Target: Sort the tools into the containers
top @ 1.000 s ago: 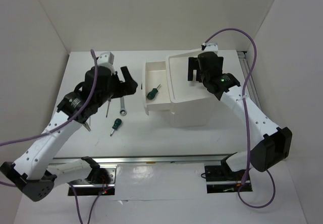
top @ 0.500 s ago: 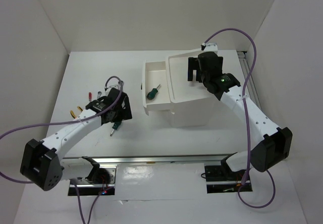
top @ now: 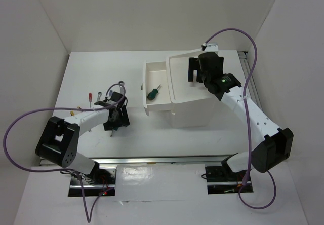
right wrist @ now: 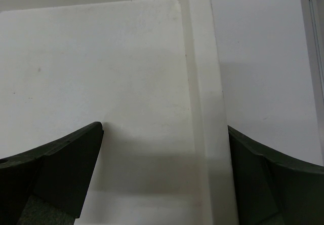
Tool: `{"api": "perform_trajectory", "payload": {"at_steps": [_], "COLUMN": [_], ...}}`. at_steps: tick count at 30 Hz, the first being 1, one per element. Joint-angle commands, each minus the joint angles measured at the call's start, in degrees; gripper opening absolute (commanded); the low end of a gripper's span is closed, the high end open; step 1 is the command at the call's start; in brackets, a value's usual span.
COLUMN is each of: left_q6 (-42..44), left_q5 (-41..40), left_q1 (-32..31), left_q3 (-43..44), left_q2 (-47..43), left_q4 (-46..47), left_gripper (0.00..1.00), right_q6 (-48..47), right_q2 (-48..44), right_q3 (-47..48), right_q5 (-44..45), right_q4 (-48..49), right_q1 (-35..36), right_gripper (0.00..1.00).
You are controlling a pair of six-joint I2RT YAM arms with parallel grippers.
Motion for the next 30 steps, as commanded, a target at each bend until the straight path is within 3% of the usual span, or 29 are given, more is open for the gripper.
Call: {"api": "perform_trajectory", "payload": {"at_steps": [1,2,6,7,10,11,18,22,27,30], "left_q6": [-1.75,-1.75,-1.75,-1.75,-1.75,-1.75,-7.54,-5.44,-1.05,0.35], "left_q5": [1.70,2.31,2.31,2.31,2.31,2.31,-3.39,-3.40,2.39,10.20], "left_q1": [0.34,0.34,0.34,0.34,-0.26,-0.27,-5.54,-6.94,-8.00,-8.01], "left_q3": [-1.70,-2.75,-3.38,-3.38,-2.06,-1.45,3.29,12.93,24.11,26.68], "left_q2": [2.67,3.28,4.61,4.61,3.39,2.86,-12.24,-22.18,-26.59,-26.59], "left_q4": [4.12,4.82,5.88,5.88,3.96,3.95,-6.84,-11.34,-12.49,-5.65], "left_gripper": [0.83,0.82,0.58,0.28,0.11,0.00,0.00,0.00,0.00,0.00], "right_q6": [0.42,0.42,0.42,0.42,0.94,0.95,6.21,7.71,7.71,7.71], "right_q2": [0.52,0.00,-0.01,-0.01,-0.01,-0.01,0.52,1.74,2.28,2.28], "right_q3": [-0.66,-0.66,-0.04,-0.04,0.57,0.57,-0.04,0.57,2.41,3.04], "right_q5": [-4.59,-4.06,-3.53,-3.53,-2.13,-2.13,0.76,3.15,3.68,4.29], "right_q4": [-7.40,-7.40,-7.93,-8.54,-9.59,-9.60,-10.29,-10.83,-11.36,-11.88], "right_q1": [2.32,2.32,2.32,2.32,2.32,2.32,0.56,0.04,0.04,-0.49], "right_gripper": [1.00,1.00,1.00,1.00,1.00,1.00,1.00,1.00,1.00,1.00]}}
